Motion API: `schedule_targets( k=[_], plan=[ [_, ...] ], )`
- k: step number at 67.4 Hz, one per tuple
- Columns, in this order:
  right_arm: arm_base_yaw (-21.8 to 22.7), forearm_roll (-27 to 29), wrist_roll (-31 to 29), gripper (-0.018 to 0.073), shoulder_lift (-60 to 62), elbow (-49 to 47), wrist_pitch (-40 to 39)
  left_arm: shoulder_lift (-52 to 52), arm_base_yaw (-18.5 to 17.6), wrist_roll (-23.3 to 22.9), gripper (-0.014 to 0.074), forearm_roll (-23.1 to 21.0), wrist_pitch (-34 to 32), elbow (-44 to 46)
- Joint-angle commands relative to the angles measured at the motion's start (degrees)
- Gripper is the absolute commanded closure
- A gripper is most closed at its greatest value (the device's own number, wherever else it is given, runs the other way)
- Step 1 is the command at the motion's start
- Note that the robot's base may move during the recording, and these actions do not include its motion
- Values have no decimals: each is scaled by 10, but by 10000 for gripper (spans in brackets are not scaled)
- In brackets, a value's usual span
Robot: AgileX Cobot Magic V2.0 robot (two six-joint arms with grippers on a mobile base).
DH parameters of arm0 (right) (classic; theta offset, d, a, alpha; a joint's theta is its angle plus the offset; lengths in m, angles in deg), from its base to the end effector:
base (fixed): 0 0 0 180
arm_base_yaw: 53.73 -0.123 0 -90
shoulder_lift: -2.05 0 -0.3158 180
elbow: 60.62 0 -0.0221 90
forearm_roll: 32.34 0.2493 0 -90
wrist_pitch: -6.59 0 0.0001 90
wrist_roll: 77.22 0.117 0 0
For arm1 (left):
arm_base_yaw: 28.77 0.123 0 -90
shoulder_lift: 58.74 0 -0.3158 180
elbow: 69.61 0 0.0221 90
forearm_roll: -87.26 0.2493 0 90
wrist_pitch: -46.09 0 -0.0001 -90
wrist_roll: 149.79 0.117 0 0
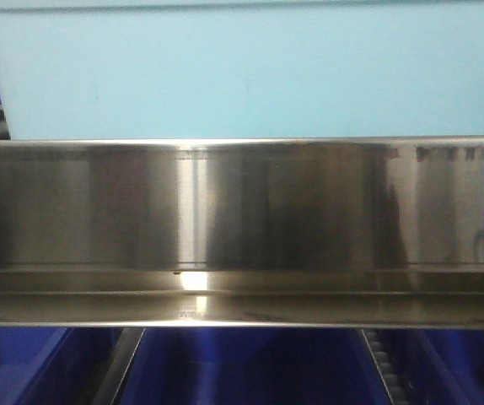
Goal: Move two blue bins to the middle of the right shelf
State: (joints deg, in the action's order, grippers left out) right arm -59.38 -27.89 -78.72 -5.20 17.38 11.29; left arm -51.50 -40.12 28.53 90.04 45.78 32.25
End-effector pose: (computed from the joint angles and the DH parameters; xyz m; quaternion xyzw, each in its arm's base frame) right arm 0.0500 0.0057 0.2056 -0.0190 0.7065 0.0552 0.7053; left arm 0.0490 -0.0099 0.2149 0.0734 0.6720 -0.0659 0.7339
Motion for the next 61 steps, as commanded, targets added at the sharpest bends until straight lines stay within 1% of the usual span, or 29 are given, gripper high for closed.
schedule_targets(
  k=[1, 32, 43, 50, 57, 61],
  plan=[
    [-1, 3, -2, 721, 2, 0, -18, -2, 3, -3, 707, 3, -11, 2],
    [-1, 3, -2, 721, 2, 0, -18, -2, 3, -3, 707, 4, -16, 2],
    [-1, 3, -2, 721, 2, 0, -40, -2, 3, -3, 707, 4, -22, 2],
    [-1, 3, -2, 721, 2, 0, -44, -2, 3, -3, 707, 4, -47, 2],
    [-1, 3, -2, 721, 2, 0, -86, -2, 3, -3, 707, 4, -100, 2],
    [-1, 3, -2, 721, 2, 0, -92, -2, 3, -3, 707, 4, -99, 13]
  ],
)
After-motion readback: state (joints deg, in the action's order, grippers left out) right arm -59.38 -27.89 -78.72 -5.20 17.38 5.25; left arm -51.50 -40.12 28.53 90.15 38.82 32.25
